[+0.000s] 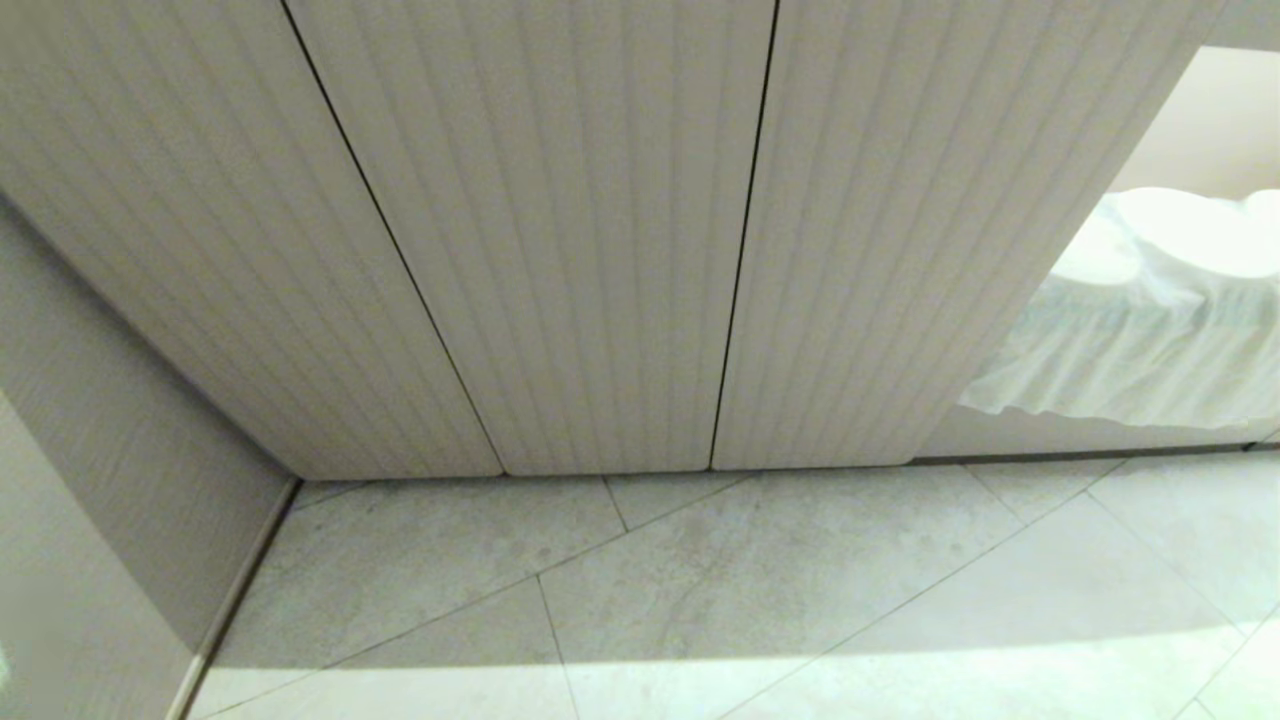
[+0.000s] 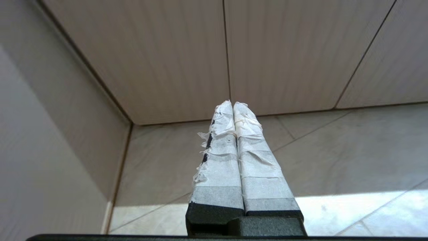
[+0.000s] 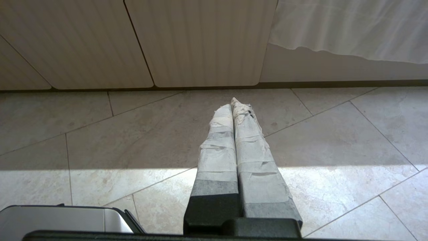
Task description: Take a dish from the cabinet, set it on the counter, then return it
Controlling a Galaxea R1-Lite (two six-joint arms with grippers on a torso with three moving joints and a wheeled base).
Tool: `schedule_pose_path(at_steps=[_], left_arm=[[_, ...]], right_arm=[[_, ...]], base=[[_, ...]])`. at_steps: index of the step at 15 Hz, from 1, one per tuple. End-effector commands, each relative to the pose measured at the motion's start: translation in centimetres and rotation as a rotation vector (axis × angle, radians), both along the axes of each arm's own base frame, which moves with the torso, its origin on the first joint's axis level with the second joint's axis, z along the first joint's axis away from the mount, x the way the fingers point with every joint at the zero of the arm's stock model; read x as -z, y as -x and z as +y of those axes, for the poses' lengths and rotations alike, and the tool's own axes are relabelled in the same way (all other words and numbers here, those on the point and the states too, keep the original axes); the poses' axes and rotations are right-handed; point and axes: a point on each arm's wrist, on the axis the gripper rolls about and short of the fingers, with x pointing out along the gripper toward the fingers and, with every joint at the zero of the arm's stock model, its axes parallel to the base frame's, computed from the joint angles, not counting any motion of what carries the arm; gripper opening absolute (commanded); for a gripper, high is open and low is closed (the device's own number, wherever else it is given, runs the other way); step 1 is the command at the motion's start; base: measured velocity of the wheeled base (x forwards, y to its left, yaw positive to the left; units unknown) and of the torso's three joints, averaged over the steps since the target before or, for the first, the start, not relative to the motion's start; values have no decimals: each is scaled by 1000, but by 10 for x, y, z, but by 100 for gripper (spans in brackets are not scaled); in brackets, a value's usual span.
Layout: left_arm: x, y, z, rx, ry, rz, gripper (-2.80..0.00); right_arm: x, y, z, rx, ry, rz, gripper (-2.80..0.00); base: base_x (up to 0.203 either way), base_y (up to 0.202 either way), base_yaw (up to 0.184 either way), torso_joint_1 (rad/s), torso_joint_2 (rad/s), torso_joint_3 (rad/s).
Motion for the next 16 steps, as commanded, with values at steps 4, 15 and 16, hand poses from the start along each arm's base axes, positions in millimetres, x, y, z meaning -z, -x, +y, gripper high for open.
schedule_pose_path(at_steps=[4, 15, 16], left_arm=[[61, 16, 2, -60, -83, -64, -280], [71, 15, 1, 24, -9, 35, -280], [71, 15, 1, 25, -9, 36, -280]], right_arm=[[0, 0, 0, -1, 0, 0, -280], [0, 0, 0, -1, 0, 0, -280], [0, 0, 0, 0, 0, 0, -280]], base=[[0, 0, 0, 0, 0, 0], [0, 0, 0, 0, 0, 0], [0, 0, 0, 0, 0, 0]])
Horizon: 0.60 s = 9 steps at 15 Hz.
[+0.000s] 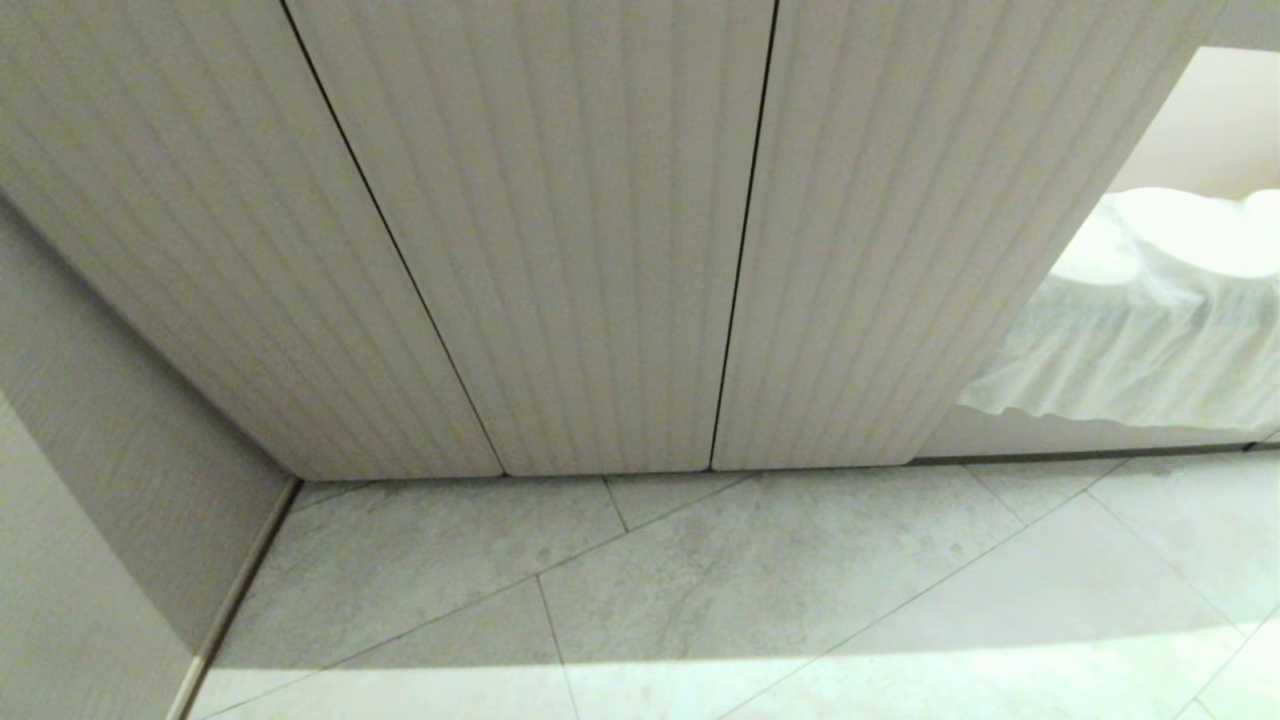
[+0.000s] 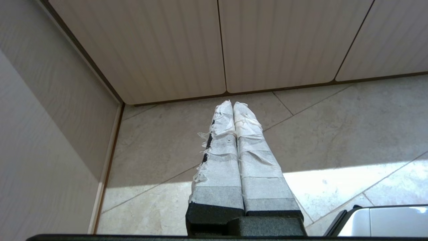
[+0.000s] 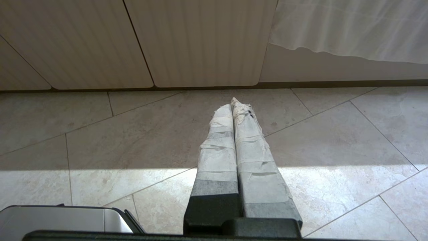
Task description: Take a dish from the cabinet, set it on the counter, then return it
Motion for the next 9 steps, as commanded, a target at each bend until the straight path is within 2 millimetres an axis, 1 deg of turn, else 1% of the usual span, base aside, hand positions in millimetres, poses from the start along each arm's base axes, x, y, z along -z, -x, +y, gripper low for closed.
schedule_pose_path(at_steps=[1, 9], left_arm=[[0, 0, 0, -2, -1, -1, -280], [0, 0, 0, -1, -1, -1, -280]], right_arm=[[0, 0, 0, 0, 0, 0, -280], [0, 0, 0, 0, 1, 0, -280]], base=[[0, 0, 0, 0, 0, 0], [0, 0, 0, 0, 0, 0]])
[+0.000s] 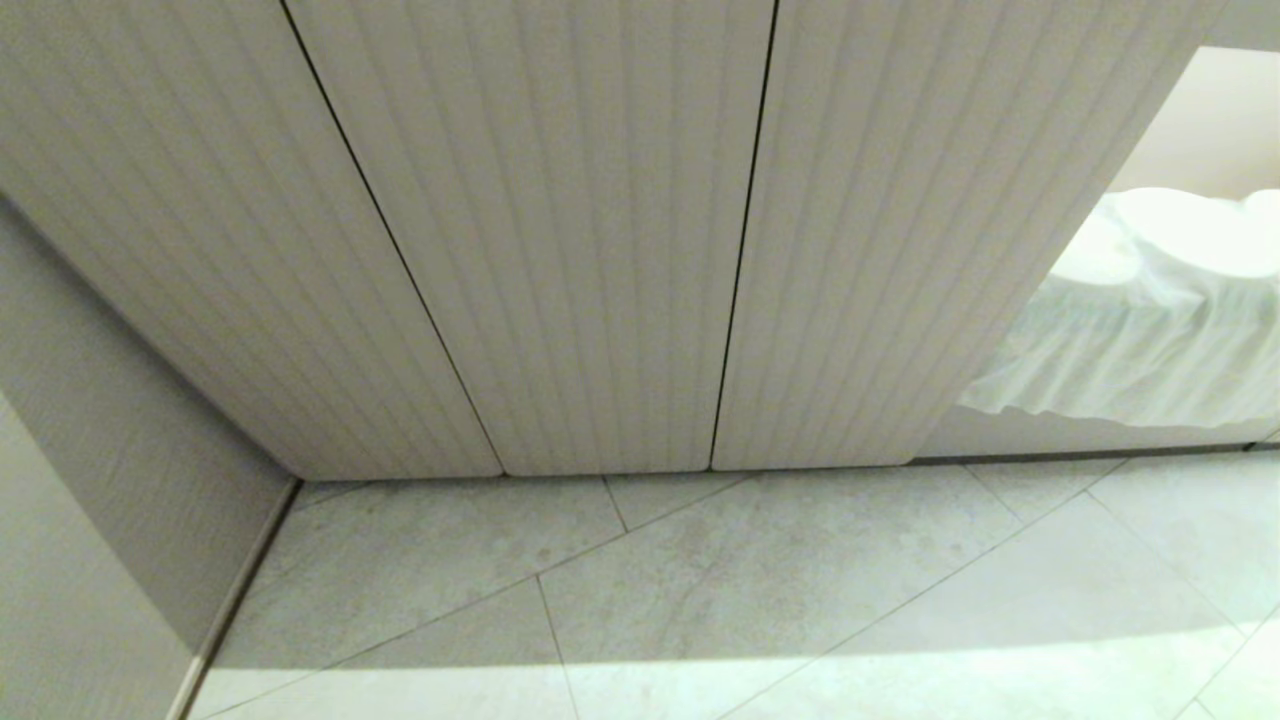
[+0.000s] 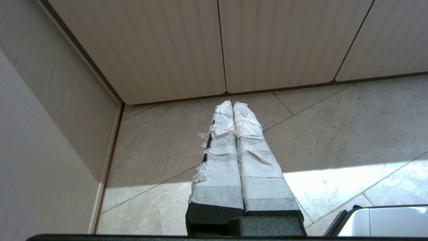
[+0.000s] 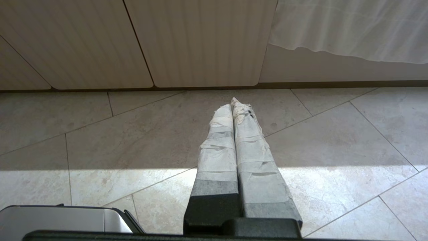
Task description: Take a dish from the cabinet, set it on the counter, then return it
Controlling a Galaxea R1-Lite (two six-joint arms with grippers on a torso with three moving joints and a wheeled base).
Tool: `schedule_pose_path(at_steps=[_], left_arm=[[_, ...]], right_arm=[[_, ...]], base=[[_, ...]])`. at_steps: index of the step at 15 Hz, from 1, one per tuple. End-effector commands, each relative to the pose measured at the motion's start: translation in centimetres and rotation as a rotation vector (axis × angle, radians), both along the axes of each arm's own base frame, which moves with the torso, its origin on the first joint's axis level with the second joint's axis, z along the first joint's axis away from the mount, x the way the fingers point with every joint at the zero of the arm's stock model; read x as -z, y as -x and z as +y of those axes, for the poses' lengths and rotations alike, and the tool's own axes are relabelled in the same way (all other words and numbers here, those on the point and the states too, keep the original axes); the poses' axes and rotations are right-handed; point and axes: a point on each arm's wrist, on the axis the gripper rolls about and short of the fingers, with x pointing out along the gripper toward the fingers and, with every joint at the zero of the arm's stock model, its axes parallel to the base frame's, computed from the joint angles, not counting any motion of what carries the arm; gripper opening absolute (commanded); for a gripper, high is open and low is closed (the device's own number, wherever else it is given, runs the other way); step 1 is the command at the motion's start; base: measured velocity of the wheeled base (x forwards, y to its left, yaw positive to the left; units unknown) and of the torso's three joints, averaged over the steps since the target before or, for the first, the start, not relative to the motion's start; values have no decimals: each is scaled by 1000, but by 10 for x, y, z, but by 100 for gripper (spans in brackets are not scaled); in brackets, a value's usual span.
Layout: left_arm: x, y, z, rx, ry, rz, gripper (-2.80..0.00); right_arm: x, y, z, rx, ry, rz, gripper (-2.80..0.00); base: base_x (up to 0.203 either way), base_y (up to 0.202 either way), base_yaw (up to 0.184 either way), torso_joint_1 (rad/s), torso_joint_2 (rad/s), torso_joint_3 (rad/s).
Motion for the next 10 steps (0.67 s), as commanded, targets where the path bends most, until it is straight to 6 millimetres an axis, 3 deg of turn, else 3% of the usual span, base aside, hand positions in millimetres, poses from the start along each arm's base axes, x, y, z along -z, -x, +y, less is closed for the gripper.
schedule_pose_path(at_steps=[1, 10], left_arm=[[0, 0, 0, -1, -1, 0, -280], [0, 0, 0, -1, -2, -2, -280]], right_arm=[[0, 0, 0, 0, 1, -1, -280], [0, 0, 0, -2, -1, 0, -280]], base=[[0, 0, 0, 0, 0, 0], [0, 0, 0, 0, 0, 0]])
